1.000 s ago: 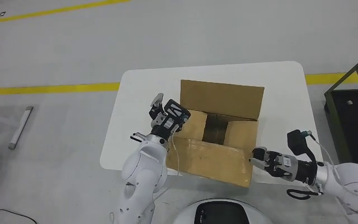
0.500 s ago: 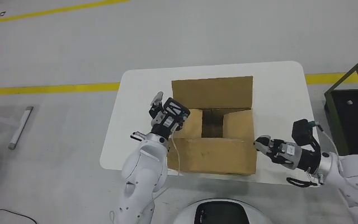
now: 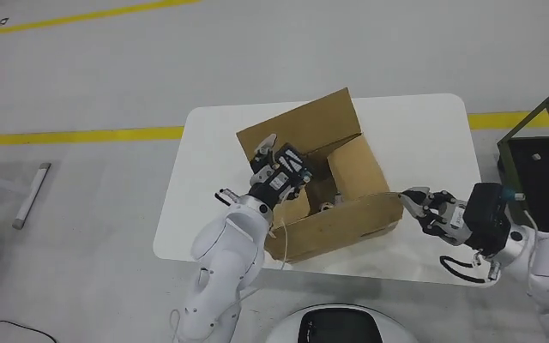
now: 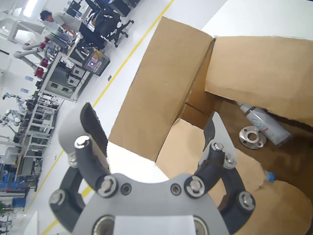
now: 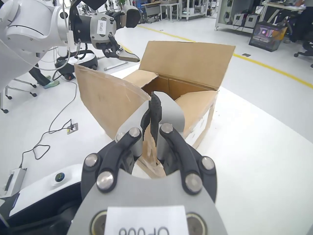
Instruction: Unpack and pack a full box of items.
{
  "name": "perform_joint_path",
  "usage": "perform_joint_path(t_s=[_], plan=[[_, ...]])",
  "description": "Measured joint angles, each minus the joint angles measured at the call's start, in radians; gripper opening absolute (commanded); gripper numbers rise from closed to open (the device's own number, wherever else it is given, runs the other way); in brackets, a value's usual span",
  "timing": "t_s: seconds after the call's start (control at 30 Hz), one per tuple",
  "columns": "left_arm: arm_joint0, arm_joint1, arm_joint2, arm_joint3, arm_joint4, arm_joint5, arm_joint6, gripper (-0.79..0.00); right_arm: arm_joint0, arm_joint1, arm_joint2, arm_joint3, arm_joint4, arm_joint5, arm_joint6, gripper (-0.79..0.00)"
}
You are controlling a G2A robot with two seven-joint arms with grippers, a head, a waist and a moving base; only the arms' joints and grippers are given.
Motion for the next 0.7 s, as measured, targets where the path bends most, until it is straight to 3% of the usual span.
perform_joint_path(t_s=[0.23,0.5,0.57,0.63,0.7], plan=[[0.009,0.003,0.022,-0.045,-0.079,-0.125,-0.081,0.0,-0.044,-0.006,-0.007,-0.011,-0.096,0.028,-0.115,-0.785],[0.016,0.007,0.041,-0.068,-0.134,-0.199,-0.124,0.0,-0.065,-0.007,-0.012,-0.009,-0.104,0.048,-0.134,-0.77],[0.014,0.009,0.046,-0.071,-0.149,-0.218,-0.129,0.0,-0.066,-0.007,-0.013,-0.006,-0.099,0.052,-0.131,-0.717],[0.011,0.01,0.051,-0.07,-0.164,-0.24,-0.132,0.0,-0.064,-0.007,-0.014,0.001,-0.092,0.054,-0.126,-0.529],[0.007,0.012,0.054,-0.069,-0.174,-0.261,-0.134,0.0,-0.063,-0.007,-0.014,0.011,-0.072,0.06,-0.123,-0.431]])
